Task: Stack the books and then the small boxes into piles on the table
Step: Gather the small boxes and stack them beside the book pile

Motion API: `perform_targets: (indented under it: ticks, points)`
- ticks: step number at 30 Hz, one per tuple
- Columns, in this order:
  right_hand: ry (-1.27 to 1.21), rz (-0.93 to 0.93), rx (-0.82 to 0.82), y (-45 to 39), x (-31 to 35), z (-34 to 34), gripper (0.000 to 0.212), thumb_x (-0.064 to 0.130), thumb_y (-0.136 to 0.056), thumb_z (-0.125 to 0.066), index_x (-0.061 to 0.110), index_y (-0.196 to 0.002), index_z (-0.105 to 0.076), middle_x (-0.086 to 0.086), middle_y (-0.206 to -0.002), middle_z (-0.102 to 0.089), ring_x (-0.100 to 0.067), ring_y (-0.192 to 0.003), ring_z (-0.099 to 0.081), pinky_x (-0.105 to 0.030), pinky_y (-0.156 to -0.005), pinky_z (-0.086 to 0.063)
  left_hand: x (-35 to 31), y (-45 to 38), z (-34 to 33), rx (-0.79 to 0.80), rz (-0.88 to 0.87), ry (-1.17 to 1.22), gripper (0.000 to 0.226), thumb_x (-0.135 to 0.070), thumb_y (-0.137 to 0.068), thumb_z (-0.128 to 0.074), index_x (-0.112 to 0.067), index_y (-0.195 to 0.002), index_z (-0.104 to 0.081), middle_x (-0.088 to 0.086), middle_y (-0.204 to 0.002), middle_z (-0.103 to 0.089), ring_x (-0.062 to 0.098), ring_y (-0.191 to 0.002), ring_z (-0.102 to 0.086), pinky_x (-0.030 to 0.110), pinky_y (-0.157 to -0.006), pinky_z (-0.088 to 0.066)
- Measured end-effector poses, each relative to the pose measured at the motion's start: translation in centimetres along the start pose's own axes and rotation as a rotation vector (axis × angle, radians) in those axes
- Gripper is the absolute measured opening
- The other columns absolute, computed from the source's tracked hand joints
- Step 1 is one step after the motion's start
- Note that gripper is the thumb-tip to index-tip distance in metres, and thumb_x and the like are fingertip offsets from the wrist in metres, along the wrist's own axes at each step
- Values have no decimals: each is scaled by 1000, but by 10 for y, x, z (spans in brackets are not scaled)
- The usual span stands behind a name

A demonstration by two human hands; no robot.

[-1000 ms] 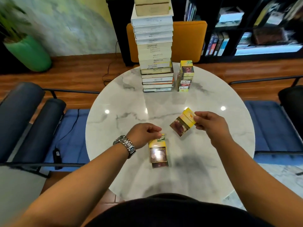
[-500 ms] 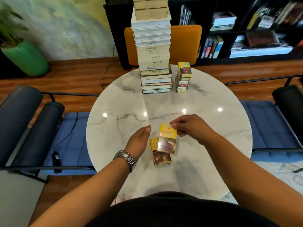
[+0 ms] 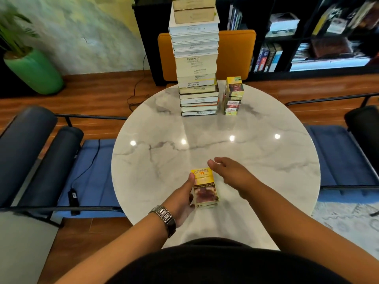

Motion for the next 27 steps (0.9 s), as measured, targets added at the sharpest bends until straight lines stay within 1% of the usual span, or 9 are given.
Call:
perform_targets:
  ticks: [2,4,8,14,16,18,20,23,27]
  points:
    - [-187,-149,116,0,-13,-9,100,75,-73,-58,19,-150,-29,-2,-156,-32,-27,-140,-34,-49,-115,-27,0,4,-6,68,-19,-13,57,-64,-89,-34,-27,-125,-58,1,-124,-66,18,-118,-60,39,-111,-36]
    - [-325,-213,197,4,-21,-21,96,70,-78,-56,14,-150,-27,-2,-155,-32,-23,-143,-28,-45,-118,-19,1,5,-12,113,-45,-20,60,-63,-89,-31,-27,-132,-52,-1,-127,-65,17,-119,-60,41,-112,-35]
    - [-467,-162,299,5,-38,-47,109,80,-48,-72,14,-133,-53,-3,-122,-68,-18,-116,-63,-42,-112,-35,5,3,-20,103,-62,-77,71,-66,-84,-31,-19,-132,-54,3,-126,-65,19,-119,-60,40,-113,-34]
    - [-516,-190,242,6,-46,-51,71,71,-69,-66,29,-125,-55,6,-117,-70,-16,-112,-63,-38,-104,-34,5,-3,-26,80,-60,-63,75,-67,-86,-24,-15,-129,-56,5,-125,-66,21,-118,-60,35,-105,-41]
    - [-487,-259,231,3,-47,-47,70,73,-68,-65,33,-123,-53,8,-121,-66,-18,-116,-59,-49,-105,-26,5,-6,-28,73,-45,-42,73,-67,-89,-21,-17,-129,-57,5,-124,-66,21,-117,-61,36,-105,-42]
    - [-515,-270,224,0,-47,-42,63,69,-73,-63,32,-123,-52,7,-121,-66,-18,-115,-59,-51,-105,-24,4,-11,-33,75,-25,-34,74,-68,-88,-20,-19,-126,-59,4,-123,-66,20,-117,-61,34,-102,-43]
    - [-552,-257,202,-4,-47,-33,59,64,-76,-63,29,-123,-54,6,-117,-68,-17,-111,-62,-47,-101,-27,1,-17,-40,74,-6,-35,75,-71,-86,-20,-20,-123,-62,3,-122,-67,19,-115,-62,30,-95,-45]
    - [-585,-221,175,-11,-48,-19,58,62,-77,-65,26,-123,-57,5,-113,-71,-16,-107,-65,-42,-96,-31,-5,-30,-53,52,26,-54,81,-80,-75,-27,-24,-121,-65,2,-121,-68,19,-116,-62,33,-101,-40]
    - [-695,-167,160,-25,-47,5,57,49,-81,-68,14,-125,-58,-9,-113,-71,-26,-104,-69,-41,-84,-52,-16,-50,-76,50,48,16,88,-81,-69,-36,-19,-127,-60,9,-121,-67,24,-114,-63,40,-99,-48]
Point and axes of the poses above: each hand's wrist, its own y-axis away from the middle knuckle, its own z-axis out of the back of the hand, x = y × z, the point moved 1 cm from there along -y, towards the middle knuckle
